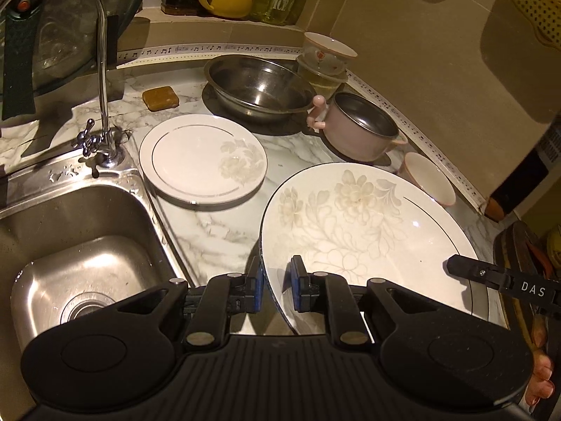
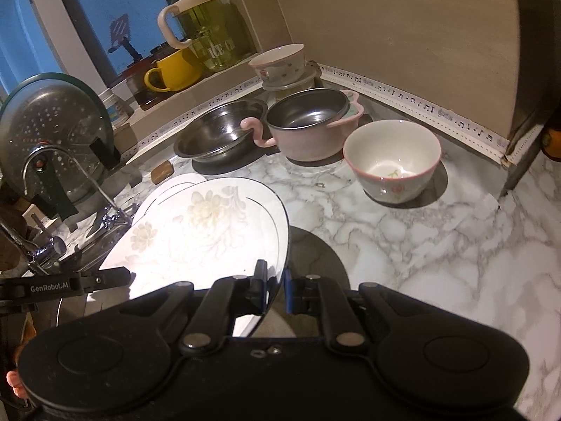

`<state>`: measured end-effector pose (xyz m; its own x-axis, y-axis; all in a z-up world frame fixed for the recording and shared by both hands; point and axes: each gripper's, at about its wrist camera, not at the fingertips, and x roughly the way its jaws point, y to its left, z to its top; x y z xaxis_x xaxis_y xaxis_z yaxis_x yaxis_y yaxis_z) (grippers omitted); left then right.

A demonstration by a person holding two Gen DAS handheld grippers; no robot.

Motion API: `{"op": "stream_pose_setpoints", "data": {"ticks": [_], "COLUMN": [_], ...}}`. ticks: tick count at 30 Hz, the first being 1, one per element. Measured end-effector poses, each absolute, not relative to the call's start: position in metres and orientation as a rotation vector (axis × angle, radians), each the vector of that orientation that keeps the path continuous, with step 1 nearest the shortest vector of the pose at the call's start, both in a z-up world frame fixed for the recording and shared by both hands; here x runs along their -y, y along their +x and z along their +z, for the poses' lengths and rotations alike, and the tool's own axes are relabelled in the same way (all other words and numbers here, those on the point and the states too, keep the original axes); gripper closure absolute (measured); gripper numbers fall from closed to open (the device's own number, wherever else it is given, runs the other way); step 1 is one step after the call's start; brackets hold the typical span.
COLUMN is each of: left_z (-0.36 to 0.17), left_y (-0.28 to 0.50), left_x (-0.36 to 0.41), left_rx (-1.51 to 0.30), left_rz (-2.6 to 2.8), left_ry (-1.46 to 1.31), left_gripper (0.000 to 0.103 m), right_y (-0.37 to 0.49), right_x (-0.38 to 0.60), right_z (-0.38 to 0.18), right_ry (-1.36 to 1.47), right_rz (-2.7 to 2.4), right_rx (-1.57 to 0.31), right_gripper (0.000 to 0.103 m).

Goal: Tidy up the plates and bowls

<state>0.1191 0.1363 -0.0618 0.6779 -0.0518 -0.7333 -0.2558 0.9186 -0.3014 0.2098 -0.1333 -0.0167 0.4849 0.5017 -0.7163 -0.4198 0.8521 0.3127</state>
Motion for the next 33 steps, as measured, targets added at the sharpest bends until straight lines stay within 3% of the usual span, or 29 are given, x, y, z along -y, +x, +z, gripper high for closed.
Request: {"op": "stream_pose_setpoints", "data": {"ticks": [33], "left_z": [-0.082], "left_y": [0.049], "left_x": [-0.107], "left_rx": [-0.84], "left_rz": [0.051], "left_ry": [-0.342], "left_gripper": [0.089], "right_y": [0.122], "right_x": [0.168], "right_z": [-0.032], "right_ry": [0.174], "right_rz": [0.5], "right_rx": [-0.935], "right_gripper": [0.094]}}
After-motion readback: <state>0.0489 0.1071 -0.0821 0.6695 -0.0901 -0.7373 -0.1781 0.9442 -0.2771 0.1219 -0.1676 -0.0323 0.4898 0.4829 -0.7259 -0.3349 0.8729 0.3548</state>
